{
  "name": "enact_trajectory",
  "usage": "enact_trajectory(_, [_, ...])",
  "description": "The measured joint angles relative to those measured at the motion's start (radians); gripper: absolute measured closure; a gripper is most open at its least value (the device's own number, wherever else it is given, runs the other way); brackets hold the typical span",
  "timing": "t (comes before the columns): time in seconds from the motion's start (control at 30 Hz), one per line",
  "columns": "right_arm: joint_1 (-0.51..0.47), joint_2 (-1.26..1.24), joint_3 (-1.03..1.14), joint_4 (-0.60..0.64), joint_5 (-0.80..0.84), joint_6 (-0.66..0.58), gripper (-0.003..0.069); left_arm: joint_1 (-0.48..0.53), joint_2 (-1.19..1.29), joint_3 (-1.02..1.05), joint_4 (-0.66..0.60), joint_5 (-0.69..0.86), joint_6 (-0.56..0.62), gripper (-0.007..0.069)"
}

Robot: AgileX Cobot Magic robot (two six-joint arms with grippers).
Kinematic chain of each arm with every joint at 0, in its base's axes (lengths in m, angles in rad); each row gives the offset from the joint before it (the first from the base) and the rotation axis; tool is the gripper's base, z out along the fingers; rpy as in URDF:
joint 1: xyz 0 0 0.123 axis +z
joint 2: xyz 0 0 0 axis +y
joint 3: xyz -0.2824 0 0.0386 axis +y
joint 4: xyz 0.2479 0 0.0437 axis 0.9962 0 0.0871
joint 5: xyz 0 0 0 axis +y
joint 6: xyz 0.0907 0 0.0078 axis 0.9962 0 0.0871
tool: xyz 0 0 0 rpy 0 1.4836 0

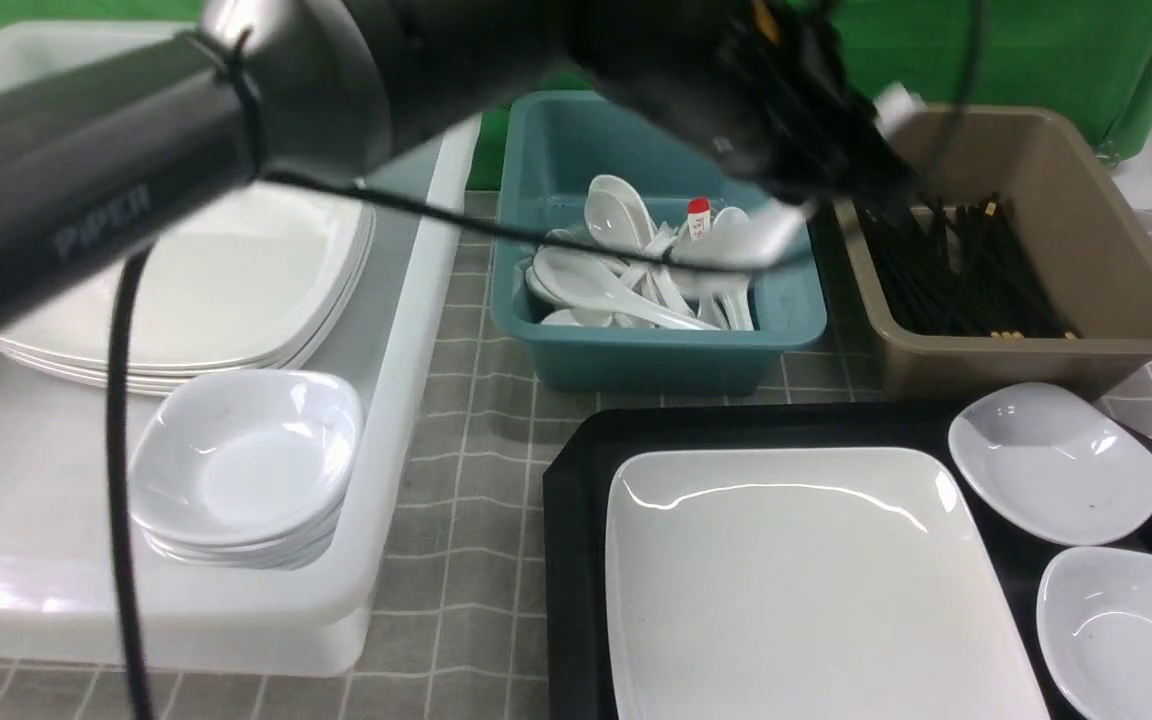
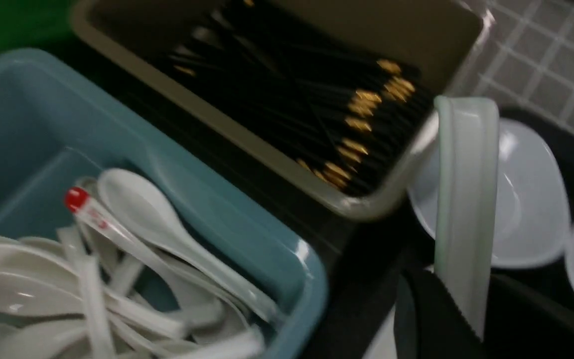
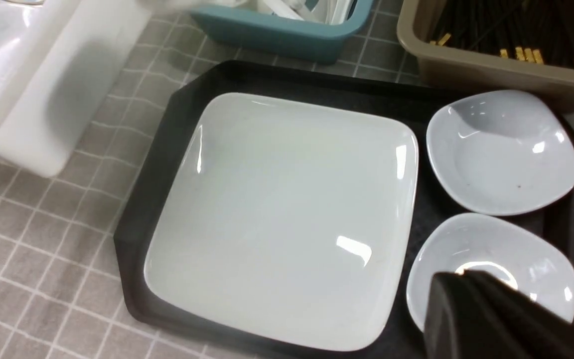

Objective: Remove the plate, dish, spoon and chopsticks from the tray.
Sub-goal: Use the left arm to put the soup spoon into the small storage box in the middle, then use the right arm to grab a small plate from the dinner plate

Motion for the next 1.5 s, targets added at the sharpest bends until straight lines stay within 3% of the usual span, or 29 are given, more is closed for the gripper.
enact_trajectory(0.07, [0.000, 0.000, 0.000, 0.000, -0.003, -0.020, 0.0634, 0.063, 0.051, -0.020, -0.007, -0.125, 0.000, 0.0516])
enact_trajectory(0.27, [0.000, 0.005, 0.000, -0.002, -0.046, -0.074, 0.0634, 0.123, 0.159, -0.024, 0.051, -0.246, -0.060, 0.0485])
enact_trajectory(0.37, [0.000, 0.038, 0.015, -0.036, -0.064, -0.076, 0.0633, 0.130, 0.210, -0.024, 0.111, -0.250, -0.153, 0.0381])
enact_trajectory(0.4, [0.000, 0.066, 0.032, -0.073, -0.074, -0.062, 0.0624, 0.130, 0.227, -0.024, 0.146, -0.242, -0.189, 0.0300])
enact_trajectory(0.47, [0.000, 0.095, 0.053, -0.119, -0.079, -0.033, 0.0608, 0.130, 0.233, -0.024, 0.170, -0.212, -0.209, 0.0220])
enact_trajectory(0.5, [0.000, 0.103, 0.056, -0.125, -0.080, -0.028, 0.0601, 0.130, 0.233, -0.024, 0.174, -0.207, -0.209, 0.0210])
enact_trajectory(0.53, [0.000, 0.139, 0.090, -0.175, -0.088, 0.001, 0.0565, 0.130, 0.227, -0.026, 0.178, -0.143, -0.234, 0.0139])
enact_trajectory(0.67, [0.000, 0.210, 0.173, -0.219, -0.128, 0.045, 0.0456, 0.130, 0.193, -0.056, 0.183, 0.035, -0.305, 0.0102])
enact_trajectory(0.77, [0.000, 0.257, 0.251, -0.226, -0.146, 0.065, 0.0366, 0.130, 0.154, -0.079, 0.188, 0.170, -0.312, 0.0163])
enact_trajectory(0.83, [0.000, 0.325, 0.341, -0.228, -0.182, 0.078, 0.0259, 0.130, 0.080, -0.085, 0.189, 0.321, -0.288, 0.0346])
enact_trajectory(0.87, [0.000, 0.340, 0.366, -0.228, -0.199, 0.078, 0.0239, 0.130, 0.059, -0.085, 0.189, 0.355, -0.279, 0.0436])
enact_trajectory(0.97, [0.001, 0.424, 0.445, -0.229, -0.275, 0.077, 0.0164, 0.130, -0.020, -0.085, 0.189, 0.436, -0.247, 0.0585])
enact_trajectory(1.17, [0.051, 0.542, 0.484, -0.258, -0.333, 0.044, 0.0137, 0.130, -0.177, -0.011, 0.143, 0.461, -0.209, 0.0622])
enact_trajectory(1.27, [0.123, 0.614, 0.484, -0.362, -0.389, 0.044, 0.0137, 0.130, -0.317, 0.107, 0.123, 0.449, -0.189, 0.0622])
enact_trajectory(1.5, [0.196, 0.702, 0.484, -0.474, -0.471, 0.052, 0.0137, 0.130, -0.530, 0.332, 0.100, 0.358, -0.184, 0.0622])
